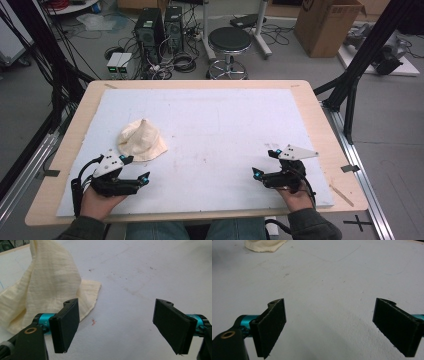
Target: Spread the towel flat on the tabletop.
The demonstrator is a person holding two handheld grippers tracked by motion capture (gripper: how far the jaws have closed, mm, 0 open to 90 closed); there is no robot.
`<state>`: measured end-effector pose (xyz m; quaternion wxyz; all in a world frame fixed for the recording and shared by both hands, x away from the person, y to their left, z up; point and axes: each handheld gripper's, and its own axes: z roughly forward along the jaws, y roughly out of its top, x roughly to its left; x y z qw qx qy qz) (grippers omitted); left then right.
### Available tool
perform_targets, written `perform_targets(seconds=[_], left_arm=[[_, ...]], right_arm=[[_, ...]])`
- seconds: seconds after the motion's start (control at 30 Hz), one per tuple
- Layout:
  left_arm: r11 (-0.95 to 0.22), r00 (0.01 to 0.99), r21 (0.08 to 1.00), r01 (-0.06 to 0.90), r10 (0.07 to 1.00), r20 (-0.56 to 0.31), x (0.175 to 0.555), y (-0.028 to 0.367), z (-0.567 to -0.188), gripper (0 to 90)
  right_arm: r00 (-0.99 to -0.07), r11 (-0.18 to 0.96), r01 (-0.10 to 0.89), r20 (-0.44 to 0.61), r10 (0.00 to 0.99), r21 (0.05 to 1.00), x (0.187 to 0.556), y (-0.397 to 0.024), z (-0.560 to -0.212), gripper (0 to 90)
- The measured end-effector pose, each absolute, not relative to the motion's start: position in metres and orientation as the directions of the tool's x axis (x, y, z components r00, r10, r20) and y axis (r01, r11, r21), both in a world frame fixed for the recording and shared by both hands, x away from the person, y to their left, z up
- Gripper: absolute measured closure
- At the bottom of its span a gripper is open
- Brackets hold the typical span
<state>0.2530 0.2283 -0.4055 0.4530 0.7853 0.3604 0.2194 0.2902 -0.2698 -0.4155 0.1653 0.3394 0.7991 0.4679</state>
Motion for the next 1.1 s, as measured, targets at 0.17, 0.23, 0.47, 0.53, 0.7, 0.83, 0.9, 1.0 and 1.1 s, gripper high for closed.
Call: perform_targets(seconds=[0.17, 0.23, 0.47, 0.53, 0.7, 0.83, 0.9, 1.0, 1.1], left_arm=[[-0.341, 0.650, 0.863, 0.373, 0.760, 0.019, 0.256, 0.226, -0.407, 22.2], [-0.346, 0.650, 0.862, 0.371, 0.759, 0.024, 0.256, 0.225, -0.407, 22.1], [-0.341, 0.650, 0.864, 0.370, 0.760, 0.021, 0.255, 0.226, -0.406, 22.3], [-0.340, 0.648, 0.865, 0.369, 0.761, 0.022, 0.254, 0.226, -0.406, 22.3], [-0.335, 0.649, 0.869, 0.365, 0.760, 0.020, 0.252, 0.226, -0.405, 22.5], [-0.325, 0.644, 0.875, 0.359, 0.765, 0.020, 0.251, 0.228, -0.403, 22.8], [-0.319, 0.637, 0.877, 0.360, 0.771, 0.019, 0.251, 0.229, -0.401, 23.3], [-0.301, 0.620, 0.883, 0.359, 0.784, 0.015, 0.253, 0.231, -0.396, 23.8], [-0.285, 0.609, 0.891, 0.352, 0.793, 0.013, 0.257, 0.233, -0.390, 24.2]], right_arm=[[-0.714, 0.328, 0.392, 0.059, 0.698, 0.860, 0.291, -0.273, -0.417, 10.8], [-0.713, 0.325, 0.391, 0.061, 0.698, 0.861, 0.291, -0.274, -0.417, 10.9], [-0.715, 0.324, 0.386, 0.057, 0.697, 0.864, 0.289, -0.272, -0.416, 10.9], [-0.714, 0.322, 0.385, 0.058, 0.698, 0.865, 0.289, -0.273, -0.416, 10.8], [-0.712, 0.316, 0.389, 0.064, 0.700, 0.865, 0.289, -0.271, -0.415, 10.9], [-0.716, 0.321, 0.386, 0.061, 0.696, 0.865, 0.288, -0.270, -0.415, 10.9], [-0.716, 0.322, 0.383, 0.058, 0.695, 0.865, 0.287, -0.270, -0.414, 10.9], [-0.718, 0.325, 0.380, 0.054, 0.694, 0.866, 0.287, -0.270, -0.415, 10.9], [-0.721, 0.324, 0.380, 0.058, 0.691, 0.866, 0.287, -0.269, -0.414, 10.9]])
